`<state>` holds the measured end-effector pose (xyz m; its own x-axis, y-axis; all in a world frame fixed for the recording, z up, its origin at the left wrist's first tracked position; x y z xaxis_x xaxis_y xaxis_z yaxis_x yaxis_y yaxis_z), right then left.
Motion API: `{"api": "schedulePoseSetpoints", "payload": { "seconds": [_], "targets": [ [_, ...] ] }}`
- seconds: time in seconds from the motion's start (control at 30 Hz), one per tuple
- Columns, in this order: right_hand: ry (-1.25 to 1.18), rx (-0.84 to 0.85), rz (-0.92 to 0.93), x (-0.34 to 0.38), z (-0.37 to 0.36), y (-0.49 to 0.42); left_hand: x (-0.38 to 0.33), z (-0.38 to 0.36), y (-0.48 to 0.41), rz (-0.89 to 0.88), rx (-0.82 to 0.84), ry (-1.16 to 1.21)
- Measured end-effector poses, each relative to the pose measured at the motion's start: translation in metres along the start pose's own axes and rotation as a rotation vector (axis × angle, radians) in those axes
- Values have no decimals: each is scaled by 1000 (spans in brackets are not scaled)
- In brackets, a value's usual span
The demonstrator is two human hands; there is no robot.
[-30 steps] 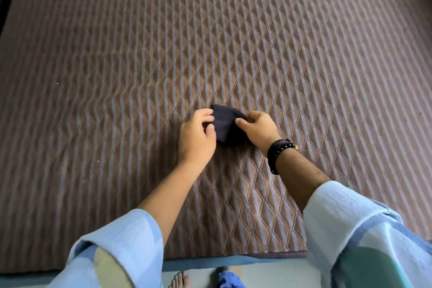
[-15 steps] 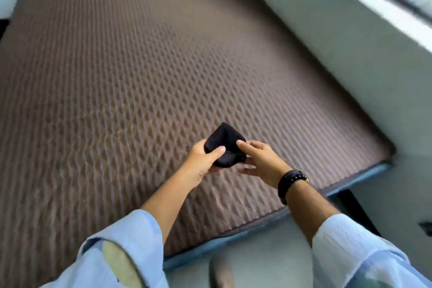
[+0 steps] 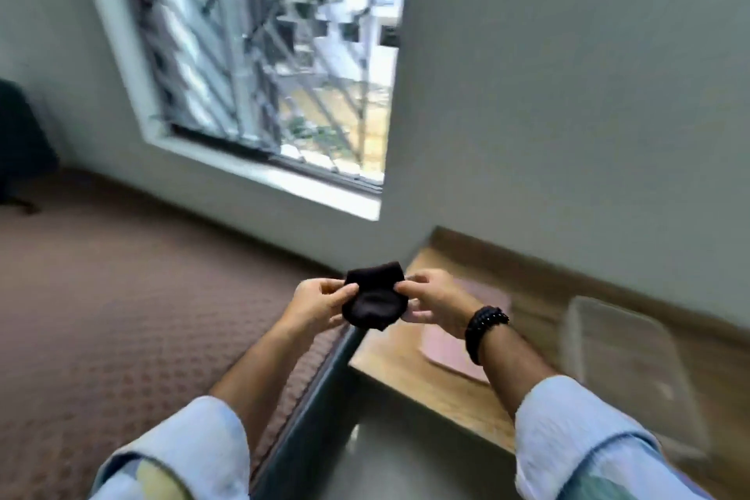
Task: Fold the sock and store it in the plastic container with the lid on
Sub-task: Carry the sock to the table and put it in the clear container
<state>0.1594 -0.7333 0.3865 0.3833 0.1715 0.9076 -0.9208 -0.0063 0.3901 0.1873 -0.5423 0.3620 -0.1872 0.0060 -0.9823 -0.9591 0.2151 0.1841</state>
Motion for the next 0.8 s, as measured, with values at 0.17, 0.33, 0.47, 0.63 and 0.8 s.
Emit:
{"api": "schedulePoseSetpoints", "payload": {
  "seconds": [0.17, 0.33, 0.47, 0.63, 0.8],
  "targets": [
    [-96, -301, -72, -34, 170, 77, -37, -178, -15, -28, 236, -141],
    [-30, -575, -182, -94, 302, 137, -25, -328, -15, -34, 363, -376],
    [218, -679, -284, -135, 357, 151, -5, -405, -17, -152, 367, -718],
    [695, -718, -339, -154, 374, 140, 23, -446, -16, -266, 336, -1102],
    [807, -656, -337, -166, 362, 123, 28, -466, -10, -446, 359, -1398]
  ]
}}
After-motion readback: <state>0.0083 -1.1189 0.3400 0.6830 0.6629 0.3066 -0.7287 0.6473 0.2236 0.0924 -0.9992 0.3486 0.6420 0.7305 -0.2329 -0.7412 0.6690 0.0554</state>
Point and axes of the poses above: each hand's wrist, its own y-axis away from the middle knuckle, its own z-axis out of the back of the hand, x = y × z, the point moved 9 cm from there along -y, towards the middle knuckle, and after that the axes turned 5 degrees about -z, right-handed, at the moved point
